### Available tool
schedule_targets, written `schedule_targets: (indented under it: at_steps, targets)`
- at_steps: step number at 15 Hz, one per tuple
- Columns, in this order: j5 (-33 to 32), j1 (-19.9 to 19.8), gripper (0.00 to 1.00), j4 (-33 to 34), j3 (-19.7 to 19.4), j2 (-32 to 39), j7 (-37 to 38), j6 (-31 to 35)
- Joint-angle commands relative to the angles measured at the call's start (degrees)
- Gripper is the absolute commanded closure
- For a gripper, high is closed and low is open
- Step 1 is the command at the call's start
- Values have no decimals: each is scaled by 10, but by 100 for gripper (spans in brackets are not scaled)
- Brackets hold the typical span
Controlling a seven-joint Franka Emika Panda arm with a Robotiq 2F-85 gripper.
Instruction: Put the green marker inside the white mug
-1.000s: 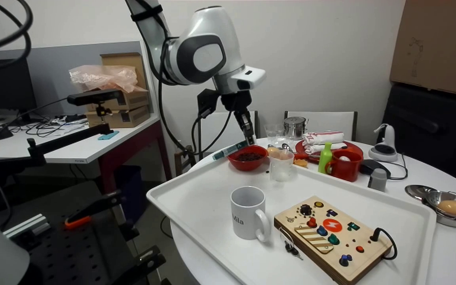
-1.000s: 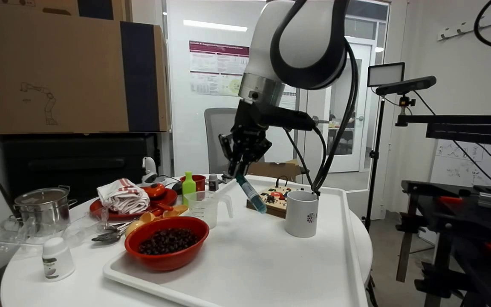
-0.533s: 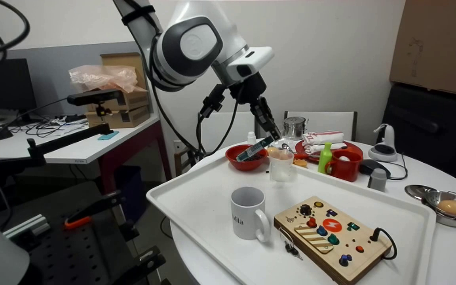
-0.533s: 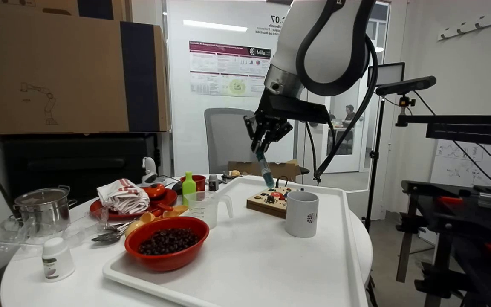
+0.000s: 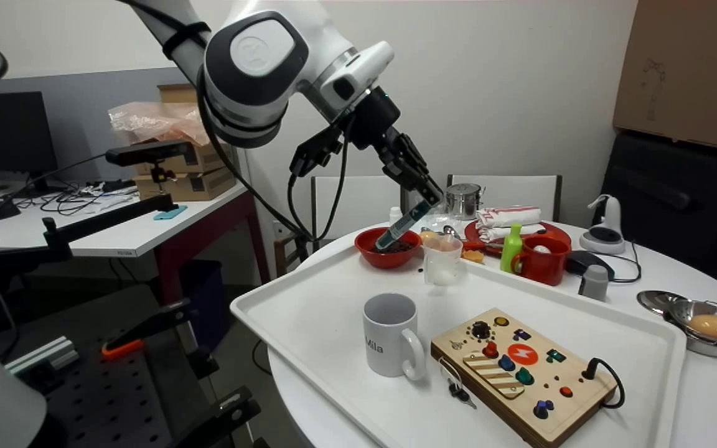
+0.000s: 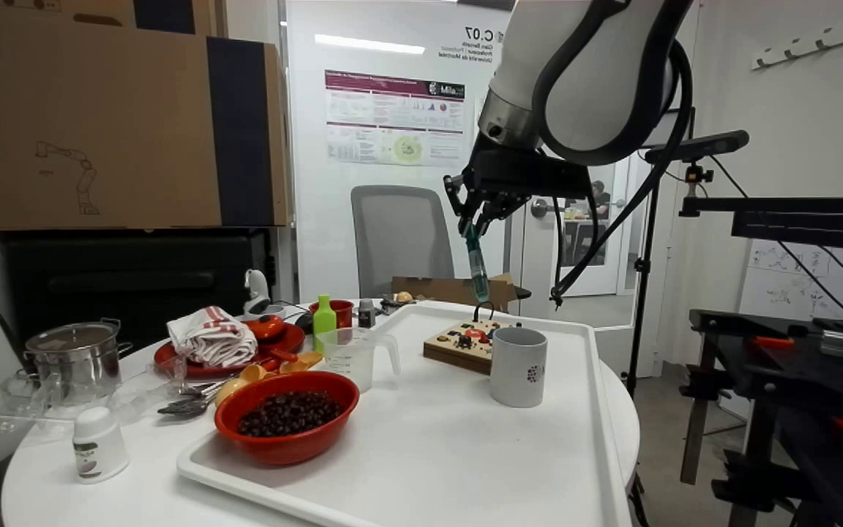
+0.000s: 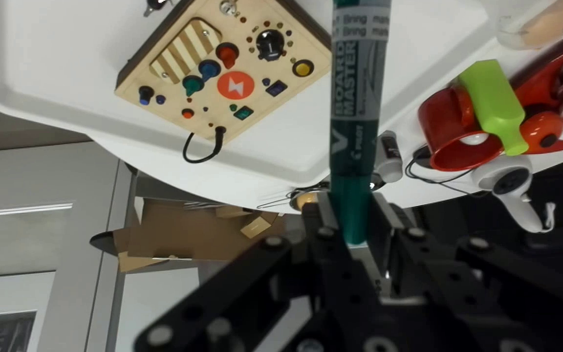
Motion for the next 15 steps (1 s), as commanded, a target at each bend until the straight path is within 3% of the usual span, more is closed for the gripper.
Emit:
schedule_targets:
  at_steps: [1,7,15]
  targets:
    - [45,72,95,-20,-48,82,21,-52]
    - [27,114,95,-37,-63,127,53,-129]
    - [16,122,95,-20,-18,170,111,-155]
